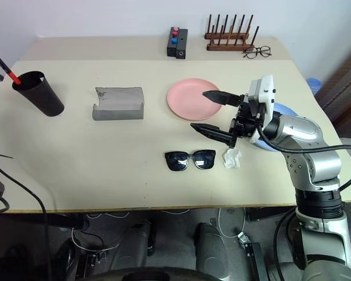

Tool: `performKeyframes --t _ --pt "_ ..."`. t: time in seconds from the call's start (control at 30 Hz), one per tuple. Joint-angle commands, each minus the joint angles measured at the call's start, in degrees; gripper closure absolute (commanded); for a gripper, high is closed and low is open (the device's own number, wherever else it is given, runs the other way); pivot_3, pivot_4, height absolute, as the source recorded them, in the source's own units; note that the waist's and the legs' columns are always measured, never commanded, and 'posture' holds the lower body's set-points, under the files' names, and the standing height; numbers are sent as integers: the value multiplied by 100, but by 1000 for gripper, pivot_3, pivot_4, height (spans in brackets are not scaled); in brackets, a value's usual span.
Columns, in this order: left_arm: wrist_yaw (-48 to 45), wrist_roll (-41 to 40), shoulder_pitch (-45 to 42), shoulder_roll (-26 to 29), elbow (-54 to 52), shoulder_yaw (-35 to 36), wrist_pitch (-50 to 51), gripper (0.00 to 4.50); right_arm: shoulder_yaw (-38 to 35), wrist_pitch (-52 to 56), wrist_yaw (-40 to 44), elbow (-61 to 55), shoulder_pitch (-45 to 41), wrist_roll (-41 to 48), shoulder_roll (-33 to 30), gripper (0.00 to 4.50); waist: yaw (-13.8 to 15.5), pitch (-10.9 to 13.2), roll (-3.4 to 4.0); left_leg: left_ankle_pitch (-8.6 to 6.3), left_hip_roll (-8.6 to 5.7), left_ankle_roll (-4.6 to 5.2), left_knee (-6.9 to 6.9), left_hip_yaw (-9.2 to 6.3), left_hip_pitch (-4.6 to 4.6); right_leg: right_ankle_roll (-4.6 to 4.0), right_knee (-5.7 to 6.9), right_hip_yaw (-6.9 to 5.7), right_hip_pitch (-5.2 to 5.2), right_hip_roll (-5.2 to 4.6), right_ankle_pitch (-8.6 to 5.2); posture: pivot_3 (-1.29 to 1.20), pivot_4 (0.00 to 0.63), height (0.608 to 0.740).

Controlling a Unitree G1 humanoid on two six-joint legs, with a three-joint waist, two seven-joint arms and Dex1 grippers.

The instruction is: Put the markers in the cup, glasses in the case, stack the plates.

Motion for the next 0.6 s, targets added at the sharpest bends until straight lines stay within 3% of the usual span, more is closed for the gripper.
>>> performKeyframes --t 0.03,0.17,0.27,0.47,0.5,0.6 --pt "66 -76 -29 -69 -142 66 -132 4477 -153 -30 -7 -211 -47 68 -100 0 -3 -1 -1 0 0 0 1 0 -1 0 0 0 0 0 0 0 150 740" --pt "197 -69 -71 -181 -98 58 -58 4477 -176 -39 0 -203 -42 65 -117 0 -25 -1 -1 0 0 0 0 0 0 0 0 0 0 0 0 0 150 740" --pt "370 -17 -72 -207 -87 24 -63 3271 -190 -49 5 -203 -18 67 -132 0 -21 -1 -1 0 0 0 -3 0 4 0 2 0 0 1 0 0 150 740" --pt "397 7 -126 -187 -160 -16 -58 258 -226 -106 20 -191 71 48 -166 0 -7 -1 -1 0 0 0 -2 0 3 0 1 0 0 1 0 0 150 740" --pt "368 -7 -142 -184 -190 -17 -30 53 -227 -114 21 -187 75 46 -163 0 -7 -1 -1 0 0 0 -2 0 3 0 0 0 0 1 0 0 150 740" --pt "176 -27 -244 -193 -345 -86 143 53 -226 -140 24 -159 68 41 -148 0 -9 -1 -1 0 0 0 -1 1 2 0 -1 0 1 1 0 0 150 740"
